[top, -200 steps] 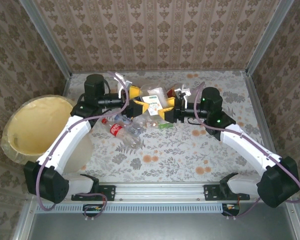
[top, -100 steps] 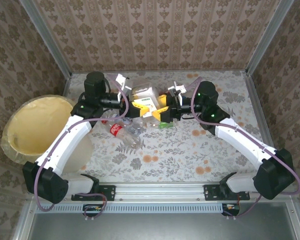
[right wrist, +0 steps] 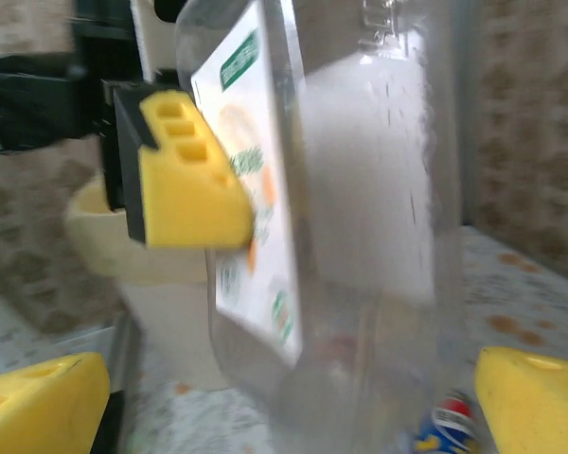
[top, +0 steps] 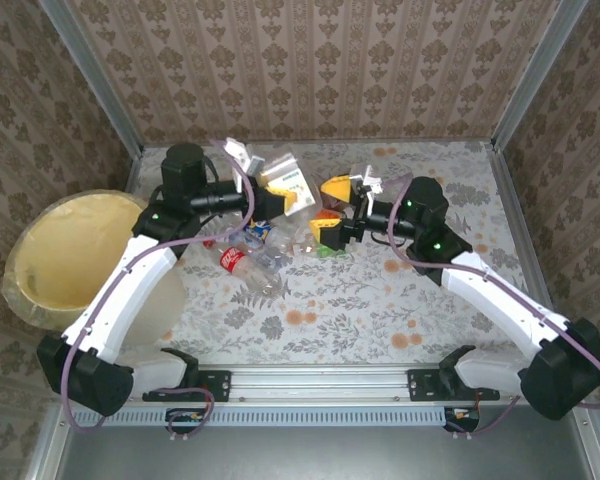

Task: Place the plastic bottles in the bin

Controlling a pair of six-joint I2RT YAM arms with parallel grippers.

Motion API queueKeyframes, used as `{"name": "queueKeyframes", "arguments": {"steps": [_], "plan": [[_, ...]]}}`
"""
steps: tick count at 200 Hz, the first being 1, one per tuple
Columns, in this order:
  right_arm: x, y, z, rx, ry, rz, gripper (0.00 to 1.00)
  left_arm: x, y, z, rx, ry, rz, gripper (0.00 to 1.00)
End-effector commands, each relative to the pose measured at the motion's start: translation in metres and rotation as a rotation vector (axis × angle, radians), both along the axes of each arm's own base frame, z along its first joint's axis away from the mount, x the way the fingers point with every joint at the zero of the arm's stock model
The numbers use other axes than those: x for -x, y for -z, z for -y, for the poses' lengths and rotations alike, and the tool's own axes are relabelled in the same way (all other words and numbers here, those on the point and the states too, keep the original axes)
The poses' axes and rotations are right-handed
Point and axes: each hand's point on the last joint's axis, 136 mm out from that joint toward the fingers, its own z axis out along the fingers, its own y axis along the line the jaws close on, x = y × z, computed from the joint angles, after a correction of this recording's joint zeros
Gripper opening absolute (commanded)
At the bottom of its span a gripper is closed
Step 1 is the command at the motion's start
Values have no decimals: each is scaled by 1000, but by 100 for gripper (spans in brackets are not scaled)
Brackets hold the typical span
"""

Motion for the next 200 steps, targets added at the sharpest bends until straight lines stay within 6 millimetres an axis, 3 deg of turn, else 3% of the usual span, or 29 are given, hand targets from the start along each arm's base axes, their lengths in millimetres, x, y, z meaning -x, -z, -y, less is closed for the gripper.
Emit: {"name": "queueKeyframes", "arguments": {"steps": [1, 22, 41, 71, 128, 153, 200], "plan": [[-29, -1, 32, 23, 281, 43, 100, -37, -19, -53, -46, -420, -25, 29], [-41, 13, 43, 57, 369, 20, 100, -47, -22, -100, -116, -705, -69, 30], [-45, 20, 44, 75, 385, 5, 100, -45, -18, -157, -221, -993, -132, 30], [-55, 30, 46, 92, 425, -12, 100, -20, -26, -226, -327, -1265, -146, 29], [-59, 40, 44, 117, 422, -30, 100, 37, -36, -327, -466, -1691, -111, 28], [-57, 43, 45, 129, 423, -33, 100, 55, -30, -358, -507, -1809, -154, 28], [-55, 47, 48, 140, 431, -42, 100, 65, -1, -397, -584, -1918, -291, 28]]}}
